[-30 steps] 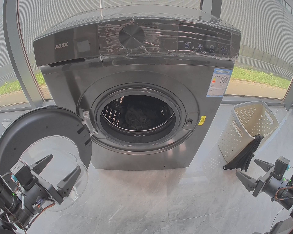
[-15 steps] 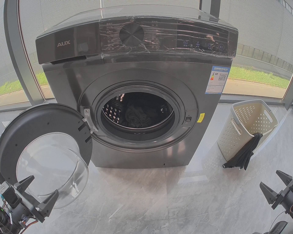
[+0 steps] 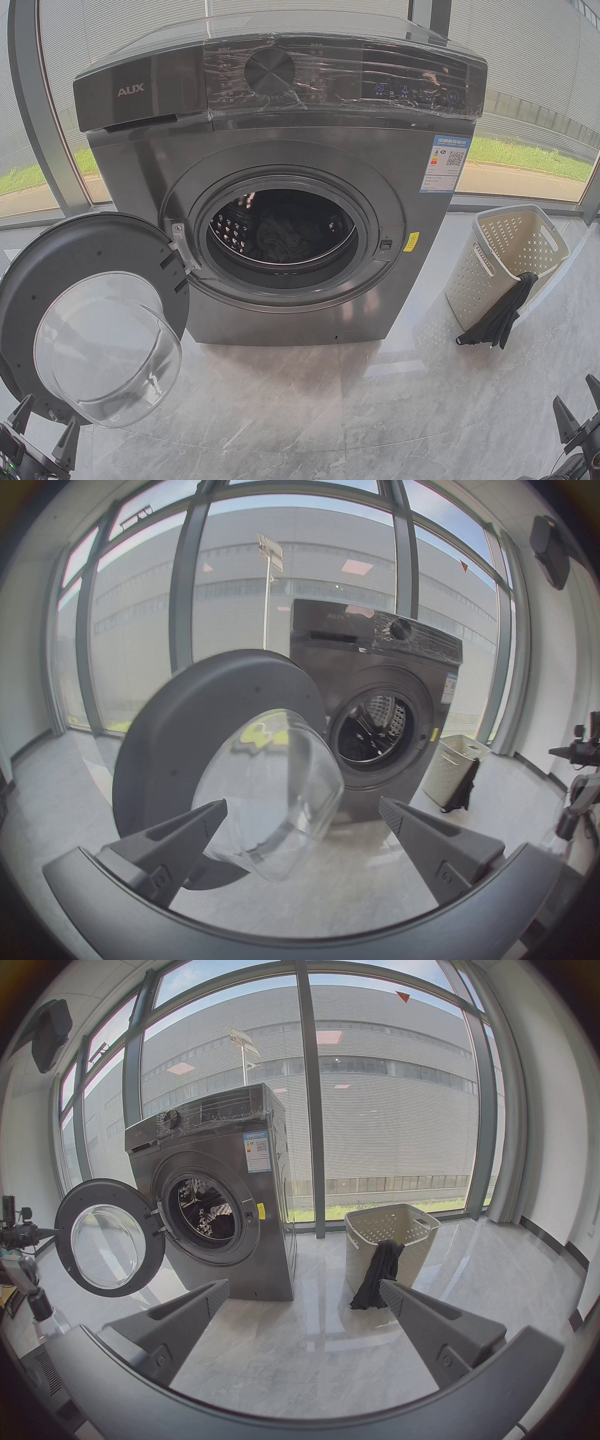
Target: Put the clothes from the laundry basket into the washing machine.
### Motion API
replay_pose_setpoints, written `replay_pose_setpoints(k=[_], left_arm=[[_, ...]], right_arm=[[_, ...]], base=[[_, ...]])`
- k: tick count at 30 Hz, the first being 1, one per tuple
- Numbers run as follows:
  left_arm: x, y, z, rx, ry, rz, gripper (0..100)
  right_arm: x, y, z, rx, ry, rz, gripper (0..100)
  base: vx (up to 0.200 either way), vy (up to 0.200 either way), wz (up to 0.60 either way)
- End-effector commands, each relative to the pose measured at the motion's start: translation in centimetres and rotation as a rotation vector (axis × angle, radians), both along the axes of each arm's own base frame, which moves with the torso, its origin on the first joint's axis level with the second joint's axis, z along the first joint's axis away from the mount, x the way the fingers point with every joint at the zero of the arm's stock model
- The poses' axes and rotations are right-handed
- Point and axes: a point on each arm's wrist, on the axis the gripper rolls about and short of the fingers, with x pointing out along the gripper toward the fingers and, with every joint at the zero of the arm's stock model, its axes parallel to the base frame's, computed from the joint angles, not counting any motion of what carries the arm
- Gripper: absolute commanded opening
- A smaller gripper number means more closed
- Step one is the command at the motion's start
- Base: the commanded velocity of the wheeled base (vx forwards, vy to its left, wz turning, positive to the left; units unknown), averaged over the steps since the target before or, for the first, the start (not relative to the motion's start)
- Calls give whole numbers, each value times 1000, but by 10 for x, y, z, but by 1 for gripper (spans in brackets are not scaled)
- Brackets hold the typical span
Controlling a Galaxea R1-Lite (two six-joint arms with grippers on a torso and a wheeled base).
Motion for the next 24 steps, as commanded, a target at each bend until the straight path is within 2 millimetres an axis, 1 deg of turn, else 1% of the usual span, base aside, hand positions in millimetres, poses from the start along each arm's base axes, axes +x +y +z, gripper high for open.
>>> replay_pose_setpoints(k=[1,3,5,7,9,12,14,15,18,22,24], left_arm=[[-7,0,-8,62,-40,106,100],[-7,-1,-7,79,-40,138,100],[-9,-3,-8,97,-64,183,100],[-14,-5,-10,97,-120,139,100],[-14,-6,-10,92,-124,61,100],[-14,-5,-10,102,-113,118,100],[-15,-5,-10,88,-115,118,100],[-14,-5,-11,61,-112,96,100],[-14,-7,-17,52,-39,25,100],[-14,-7,-16,59,-60,27,100],[-14,-7,-16,53,-62,29,100]], right_arm=[[-9,0,-10,10,-59,-39,100],[-10,0,-11,-7,-63,-54,100],[-15,4,-13,-59,-98,-1,100],[-17,5,-13,-77,-108,22,100],[-16,3,-15,-77,-100,-55,100],[-16,2,-16,-32,-83,-87,100],[-16,3,-19,-34,-65,-75,100],[-16,3,-19,-41,-62,-70,100],[-16,3,-19,-44,-67,-45,100],[-16,3,-19,-35,-66,-59,100],[-16,3,-19,-38,-68,-53,100]], base=[[0,0,0],[0,0,0],[0,0,0],[0,0,0],[0,0,0],[0,0,0],[0,0,0],[0,0,0],[0,0,0],[0,0,0],[0,-200,0]])
